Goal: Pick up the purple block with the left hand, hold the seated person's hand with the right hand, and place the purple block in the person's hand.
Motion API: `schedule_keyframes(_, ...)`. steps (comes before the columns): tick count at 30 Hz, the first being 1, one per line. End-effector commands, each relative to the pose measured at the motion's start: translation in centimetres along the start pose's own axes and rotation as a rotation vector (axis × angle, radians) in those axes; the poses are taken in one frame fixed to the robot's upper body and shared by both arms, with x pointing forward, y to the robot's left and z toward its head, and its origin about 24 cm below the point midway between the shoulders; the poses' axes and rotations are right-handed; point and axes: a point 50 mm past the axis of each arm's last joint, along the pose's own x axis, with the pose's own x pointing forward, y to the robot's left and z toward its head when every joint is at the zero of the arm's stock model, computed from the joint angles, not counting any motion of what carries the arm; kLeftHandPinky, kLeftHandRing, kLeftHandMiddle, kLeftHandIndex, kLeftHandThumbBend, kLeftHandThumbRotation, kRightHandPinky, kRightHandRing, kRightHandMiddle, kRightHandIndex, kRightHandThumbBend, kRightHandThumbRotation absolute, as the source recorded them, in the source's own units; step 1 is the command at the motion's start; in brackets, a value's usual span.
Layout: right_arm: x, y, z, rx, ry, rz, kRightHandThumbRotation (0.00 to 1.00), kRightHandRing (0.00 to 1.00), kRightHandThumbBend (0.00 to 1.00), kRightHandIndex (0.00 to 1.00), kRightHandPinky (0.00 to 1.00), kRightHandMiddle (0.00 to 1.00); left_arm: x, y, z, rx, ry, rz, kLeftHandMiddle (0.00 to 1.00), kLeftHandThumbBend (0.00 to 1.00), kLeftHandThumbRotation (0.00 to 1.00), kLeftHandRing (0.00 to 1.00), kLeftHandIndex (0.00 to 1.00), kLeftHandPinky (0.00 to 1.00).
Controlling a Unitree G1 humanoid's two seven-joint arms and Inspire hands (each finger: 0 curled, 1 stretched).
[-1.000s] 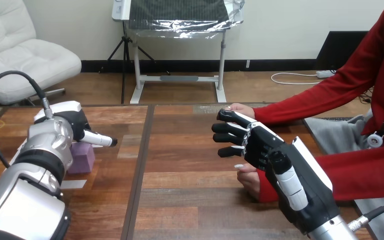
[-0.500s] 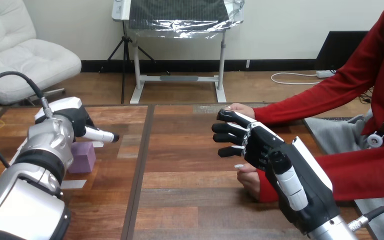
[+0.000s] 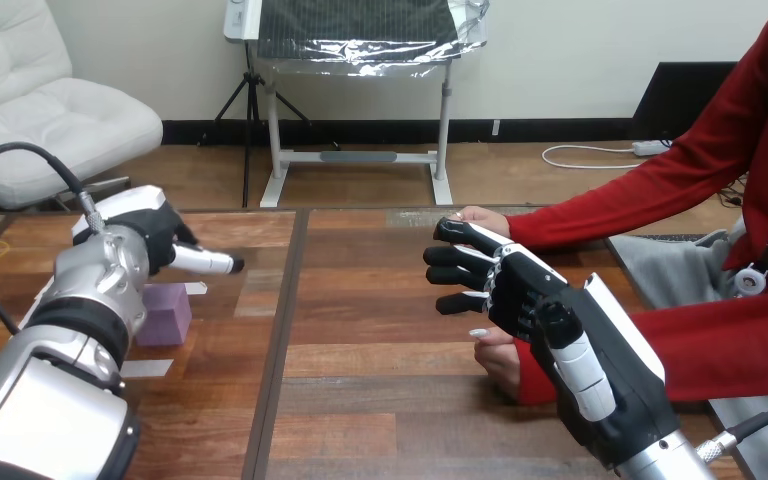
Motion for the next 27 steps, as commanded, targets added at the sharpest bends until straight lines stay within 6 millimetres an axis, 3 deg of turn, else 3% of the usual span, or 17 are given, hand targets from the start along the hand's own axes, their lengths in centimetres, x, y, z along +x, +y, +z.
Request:
schedule_keyframes(1, 0.9, -0.6, 1.6, -0.03, -0.078, -0.002, 1.0, 0.81, 0.9, 0.86, 0.73, 0.83, -0.4, 3.3, 1.7, -0.019, -0.078, 0.119, 0.8, 0.64, 0.58, 0.75, 0.8, 0.64)
schedule_keyframes(7, 1.0, -0.6, 1.5, -0.026, -0.076, -0.001, 1.0, 0.81, 0.91, 0.86, 0.73, 0.82, -0.5, 3.8, 1.9, -0.055, -0.09, 0.131, 0.82, 0.65, 0.58, 0.78, 0.82, 0.69)
schedule_keyframes(19, 1.0, -0.6, 1.6, -0.029, -0.075, -0.004, 1.0, 0.81, 0.91, 0.86, 0.73, 0.82, -0.7, 4.4, 2.1, -0.109, -0.11, 0.161, 0.83, 0.65, 0.57, 0.78, 0.83, 0.66)
schedule_keyframes(27, 1.0, -0.6, 1.6, -0.039, -0.074, 0.0, 1.0, 0.81, 0.91, 0.86, 0.72, 0.82, -0.7, 4.7, 2.1, -0.08, -0.099, 0.186, 0.84, 0.66, 0.58, 0.8, 0.85, 0.7)
